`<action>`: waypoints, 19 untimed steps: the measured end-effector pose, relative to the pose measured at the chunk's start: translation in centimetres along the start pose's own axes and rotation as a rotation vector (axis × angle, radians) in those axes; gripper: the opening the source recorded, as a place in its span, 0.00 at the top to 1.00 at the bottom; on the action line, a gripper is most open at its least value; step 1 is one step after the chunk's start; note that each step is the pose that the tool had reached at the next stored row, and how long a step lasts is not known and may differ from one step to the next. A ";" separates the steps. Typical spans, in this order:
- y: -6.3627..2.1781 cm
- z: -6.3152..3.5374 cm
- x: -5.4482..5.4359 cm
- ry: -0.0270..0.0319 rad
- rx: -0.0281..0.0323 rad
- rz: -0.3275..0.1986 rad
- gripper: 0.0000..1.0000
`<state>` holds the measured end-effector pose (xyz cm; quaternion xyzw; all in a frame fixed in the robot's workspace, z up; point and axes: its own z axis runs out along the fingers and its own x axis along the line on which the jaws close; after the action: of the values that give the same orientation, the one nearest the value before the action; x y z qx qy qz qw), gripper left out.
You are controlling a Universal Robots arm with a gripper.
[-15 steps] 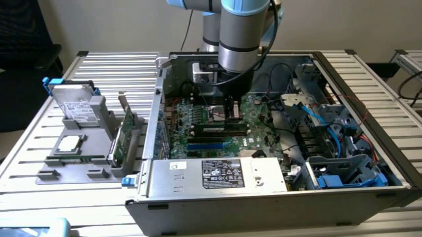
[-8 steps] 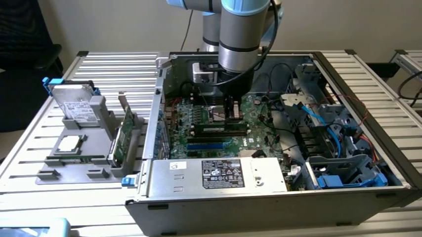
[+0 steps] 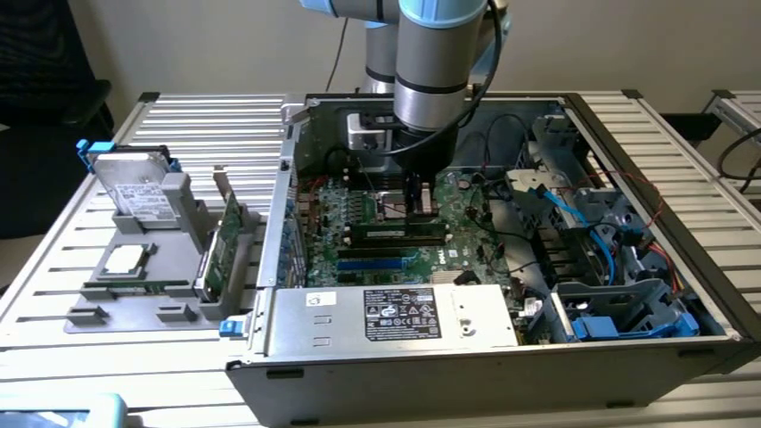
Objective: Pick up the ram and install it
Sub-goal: 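Insert the ram into the slot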
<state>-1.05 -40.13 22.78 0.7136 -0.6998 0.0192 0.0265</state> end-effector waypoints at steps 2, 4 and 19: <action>0.01 0.01 0.0 0.0000 0.0004 0.000 0.87; 0.03 0.02 0.0 0.0002 0.0010 0.000 0.87; 0.13 0.22 0.0 0.0001 0.0098 0.001 0.87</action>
<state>-1.18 -40.12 22.55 0.7135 -0.6999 0.0226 0.0230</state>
